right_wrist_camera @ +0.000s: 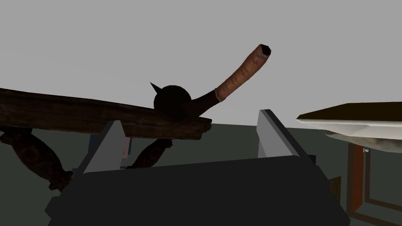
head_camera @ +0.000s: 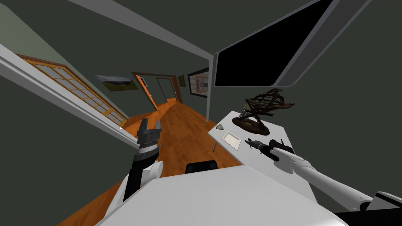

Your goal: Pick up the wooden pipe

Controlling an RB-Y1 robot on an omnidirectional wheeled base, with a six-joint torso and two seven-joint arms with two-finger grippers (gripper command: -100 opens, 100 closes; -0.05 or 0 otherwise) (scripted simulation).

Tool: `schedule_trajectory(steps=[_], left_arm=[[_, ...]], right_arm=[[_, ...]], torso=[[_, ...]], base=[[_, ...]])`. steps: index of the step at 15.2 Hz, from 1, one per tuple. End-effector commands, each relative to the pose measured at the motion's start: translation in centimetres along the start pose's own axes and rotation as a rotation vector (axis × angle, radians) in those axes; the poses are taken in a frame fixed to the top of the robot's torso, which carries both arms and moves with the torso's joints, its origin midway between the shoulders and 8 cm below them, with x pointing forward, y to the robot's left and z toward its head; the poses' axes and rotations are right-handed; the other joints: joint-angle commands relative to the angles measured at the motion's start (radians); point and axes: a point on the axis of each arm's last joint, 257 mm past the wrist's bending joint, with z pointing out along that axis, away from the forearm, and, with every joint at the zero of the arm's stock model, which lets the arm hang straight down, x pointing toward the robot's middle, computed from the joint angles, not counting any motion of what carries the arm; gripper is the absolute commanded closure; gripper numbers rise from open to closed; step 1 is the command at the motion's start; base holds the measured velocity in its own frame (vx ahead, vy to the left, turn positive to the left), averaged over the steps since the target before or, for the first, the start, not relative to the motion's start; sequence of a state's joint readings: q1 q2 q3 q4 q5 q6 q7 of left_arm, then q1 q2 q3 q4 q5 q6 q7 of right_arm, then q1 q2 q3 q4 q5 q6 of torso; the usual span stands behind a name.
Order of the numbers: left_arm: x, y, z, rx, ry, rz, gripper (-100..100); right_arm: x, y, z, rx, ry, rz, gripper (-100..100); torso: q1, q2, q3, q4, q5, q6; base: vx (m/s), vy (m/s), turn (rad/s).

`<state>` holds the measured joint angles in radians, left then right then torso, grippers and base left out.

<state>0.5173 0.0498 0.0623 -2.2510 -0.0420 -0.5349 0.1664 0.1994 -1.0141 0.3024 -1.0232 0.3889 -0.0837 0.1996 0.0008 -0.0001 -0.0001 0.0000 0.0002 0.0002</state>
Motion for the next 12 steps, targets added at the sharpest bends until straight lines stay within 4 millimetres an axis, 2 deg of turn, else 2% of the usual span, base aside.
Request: schedule_trajectory(steps=[1,3,8,9,12], left_arm=[[0.0,0.0,0.0,0.000,0.000,0.000,0],[0.0,0.0,0.0,0.000,0.000,0.000,0],[0.0,0.0,0.0,0.000,0.000,0.000,0],[0.0,0.0,0.0,0.000,0.000,0.000,0],[0.0,0.0,0.0,0.000,0.000,0.000,0]], right_arm=[[0.3,-1.8,-0.2,0.034,0.016,-0.024,-100],[0.3,0.5,0.1,0.004,0.009,-0.025,-100],[0.2,4.4,0.4,-0.028,0.002,-0.053,-100],[0.2,4.4,0.4,-0.028,0.002,-0.053,-100],[0.0,6.8,0.3,-0.047,-0.007,-0.067,-100]], torso=[[0.000,0.000,0.000,0.000,0.000,0.000],[0.000,0.000,0.000,0.000,0.000,0.000],[-0.007,-0.005,-0.003,-0.001,-0.002,0.001],[-0.007,-0.005,-0.003,-0.001,-0.002,0.001],[-0.005,-0.003,-0.002,-0.001,-0.001,0.001]], base=[[0.012,0.005,0.129],[0.020,-0.018,-0.032],[0.084,-0.089,-0.141],[0.075,-0.072,-0.086],[0.063,-0.063,-0.101]])
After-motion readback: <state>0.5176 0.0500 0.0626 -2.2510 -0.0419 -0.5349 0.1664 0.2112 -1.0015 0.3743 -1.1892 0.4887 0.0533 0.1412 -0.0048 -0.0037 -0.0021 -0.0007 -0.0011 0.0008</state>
